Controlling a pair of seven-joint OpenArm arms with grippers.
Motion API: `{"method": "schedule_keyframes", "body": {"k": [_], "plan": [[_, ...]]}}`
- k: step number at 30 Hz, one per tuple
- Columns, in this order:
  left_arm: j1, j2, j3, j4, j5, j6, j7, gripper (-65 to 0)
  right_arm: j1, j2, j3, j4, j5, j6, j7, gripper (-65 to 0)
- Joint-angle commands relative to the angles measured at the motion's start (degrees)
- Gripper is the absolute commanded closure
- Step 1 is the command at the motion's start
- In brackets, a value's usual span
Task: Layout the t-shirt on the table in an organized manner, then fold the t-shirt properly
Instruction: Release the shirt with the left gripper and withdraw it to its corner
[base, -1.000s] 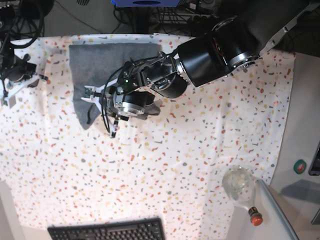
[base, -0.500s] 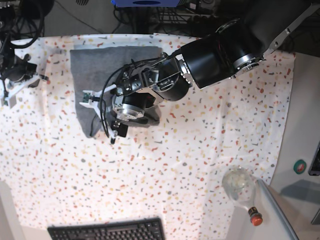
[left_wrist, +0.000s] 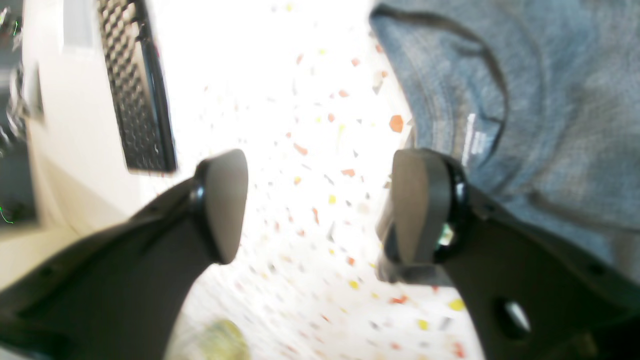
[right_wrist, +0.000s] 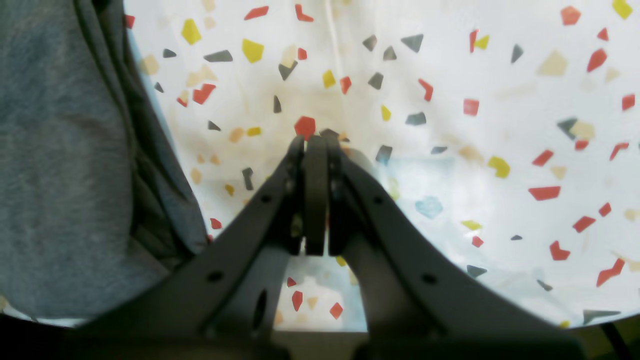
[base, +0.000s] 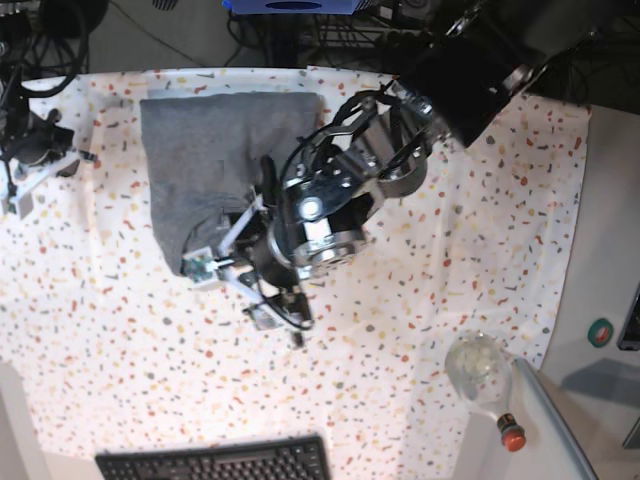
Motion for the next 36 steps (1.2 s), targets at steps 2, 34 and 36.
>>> {"method": "schedule_keyframes", "body": {"k": [2, 34, 36], "plan": [[5.6, -1.7, -8.8, 6.2, 0.4, 0.2, -0.4, -16.1, 2.5, 1.2, 0.3, 1.9, 0.6, 0.4, 1.2, 0.0], [46.0, -6.4, -74.2, 7.4, -32.8, 0.2, -12.1, 0.0, 33.7, 0.9, -35.4, -20.8, 0.6, -5.8, 8.9, -40.5], [46.0, -6.4, -74.2, 7.4, -33.0, 0.2, -12.1, 0.0, 33.8, 0.3, -35.4, -21.7, 0.6, -5.8, 8.9, -40.5]]}}
